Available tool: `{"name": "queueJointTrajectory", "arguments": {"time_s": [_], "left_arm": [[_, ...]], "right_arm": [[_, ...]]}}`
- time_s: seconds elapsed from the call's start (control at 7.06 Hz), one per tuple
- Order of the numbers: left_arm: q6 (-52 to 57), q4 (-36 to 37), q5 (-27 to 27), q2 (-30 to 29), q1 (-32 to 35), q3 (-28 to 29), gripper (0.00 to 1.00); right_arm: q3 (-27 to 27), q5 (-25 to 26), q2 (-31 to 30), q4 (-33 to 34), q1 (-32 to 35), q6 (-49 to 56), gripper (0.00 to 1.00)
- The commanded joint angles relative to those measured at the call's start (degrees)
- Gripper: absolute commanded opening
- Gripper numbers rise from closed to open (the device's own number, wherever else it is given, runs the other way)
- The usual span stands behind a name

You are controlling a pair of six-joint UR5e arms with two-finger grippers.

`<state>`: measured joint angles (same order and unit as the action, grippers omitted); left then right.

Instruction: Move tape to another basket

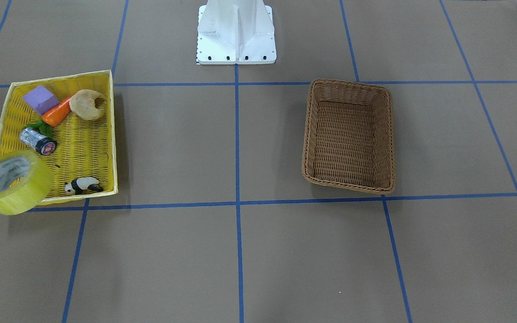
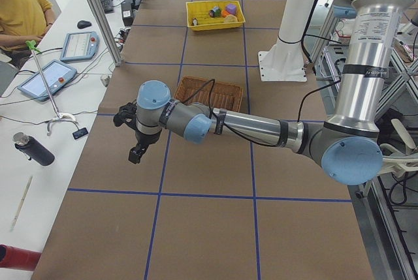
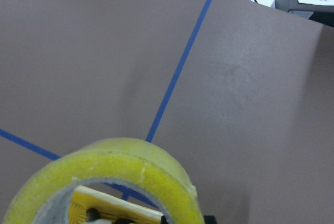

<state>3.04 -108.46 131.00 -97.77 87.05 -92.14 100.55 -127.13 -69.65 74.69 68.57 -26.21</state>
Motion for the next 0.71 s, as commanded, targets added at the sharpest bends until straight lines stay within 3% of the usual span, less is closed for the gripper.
{"name": "queueJointTrajectory", "arguments": {"time_s": [0.0,0.14,0.28,0.57], "left_arm": [[-0.75,-8.55,0.04,0.20,-0.13,0.02,0.99],[-5.19,-12.70,-0.04,-1.71,-4.05,0.64,0.99],[-9.76,-15.53,-0.04,-4.33,-7.83,0.73,0.99],[-27.29,-25.16,-0.13,-7.60,-13.98,0.73,0.99]], "right_arm": [[-0.26,4.48,6.34,-0.16,-5.61,-9.96,0.00],[-0.26,10.96,8.98,-0.77,-9.91,-14.96,0.00],[-0.44,17.64,9.52,-6.08,-14.13,-21.10,0.00],[-5.77,23.57,9.79,-21.44,-19.33,-29.40,0.00]]}}
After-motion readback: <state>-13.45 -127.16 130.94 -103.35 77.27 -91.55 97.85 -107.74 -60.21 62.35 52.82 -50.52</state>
